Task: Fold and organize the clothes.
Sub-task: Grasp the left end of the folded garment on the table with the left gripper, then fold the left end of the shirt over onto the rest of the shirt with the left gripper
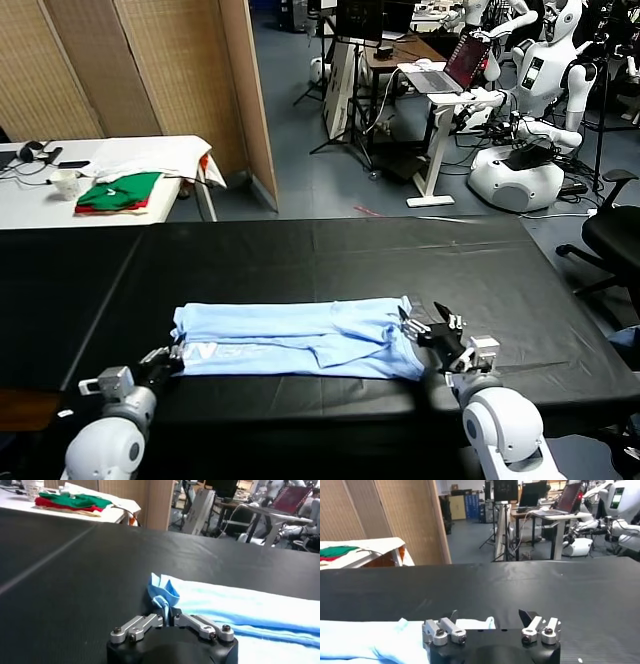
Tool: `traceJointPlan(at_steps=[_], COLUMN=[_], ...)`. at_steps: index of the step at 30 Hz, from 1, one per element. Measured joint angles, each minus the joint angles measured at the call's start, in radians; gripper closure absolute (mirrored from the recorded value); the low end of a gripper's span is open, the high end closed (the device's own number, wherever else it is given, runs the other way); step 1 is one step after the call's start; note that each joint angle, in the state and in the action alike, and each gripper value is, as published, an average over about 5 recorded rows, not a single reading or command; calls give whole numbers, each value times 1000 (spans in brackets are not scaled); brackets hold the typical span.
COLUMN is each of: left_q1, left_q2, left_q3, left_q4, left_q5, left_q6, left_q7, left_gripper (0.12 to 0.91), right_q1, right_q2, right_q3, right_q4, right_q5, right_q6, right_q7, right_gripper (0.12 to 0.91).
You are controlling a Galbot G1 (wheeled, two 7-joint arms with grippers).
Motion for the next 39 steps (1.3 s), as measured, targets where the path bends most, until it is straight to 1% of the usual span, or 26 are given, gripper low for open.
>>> traceJointPlan(at_steps=[3, 5, 7, 10, 13, 15, 17, 19, 21, 24, 27, 31, 35, 39], left_q1=[-1, 4, 13, 32, 52, 64, 72, 76, 77, 78, 80, 68, 36, -4], left_q2=[9, 18, 31, 57, 90, 112, 128, 136, 134, 115, 80, 24, -26, -58], left_q3=[-1, -3, -11, -29, -53, -69, -82, -88, -85, -64, -31, 27, 102, 187], left_q4=[-2, -6, -10, -10, -4, 0, 1, -6, -18, -47, -82, -135, -172, -187], left_q5=[25, 71, 136, 264, 392, 453, 488, 498, 491, 444, 364, 234, 117, 32], left_q6=[8, 2, -15, -51, -91, -109, -117, -117, -111, -94, -77, -58, -45, -32], left_q7=[12, 25, 38, 48, 49, 49, 46, 43, 38, 26, 19, 6, -13, -29], left_gripper=[859, 859, 859, 859, 859, 859, 859, 859, 859, 859, 859, 859, 859, 859], right_q1=[1, 1, 2, 1, 1, 0, -2, -5, -11, -22, -37, -65, -95, -123], right_q2=[3, 3, 3, 4, 8, 12, 17, 23, 29, 38, 44, 52, 59, 64], right_q3=[1, 3, 4, 5, 3, 2, 0, -1, -1, 1, 10, 32, 59, 86], right_q4=[0, 1, 2, 2, 2, 1, 2, 4, 8, 15, 20, 24, 28, 39], right_q5=[0, 0, 1, 2, 2, 2, 1, -1, -5, -18, -34, -58, -80, -91], right_q6=[0, 0, 0, 1, 2, 2, 3, 3, 4, 10, 20, 35, 44, 46], right_q7=[0, 0, 1, 2, 3, 4, 6, 6, 7, 7, 5, 2, 0, 0], right_gripper=[118, 118, 118, 118, 118, 118, 118, 118, 118, 118, 118, 118, 118, 118])
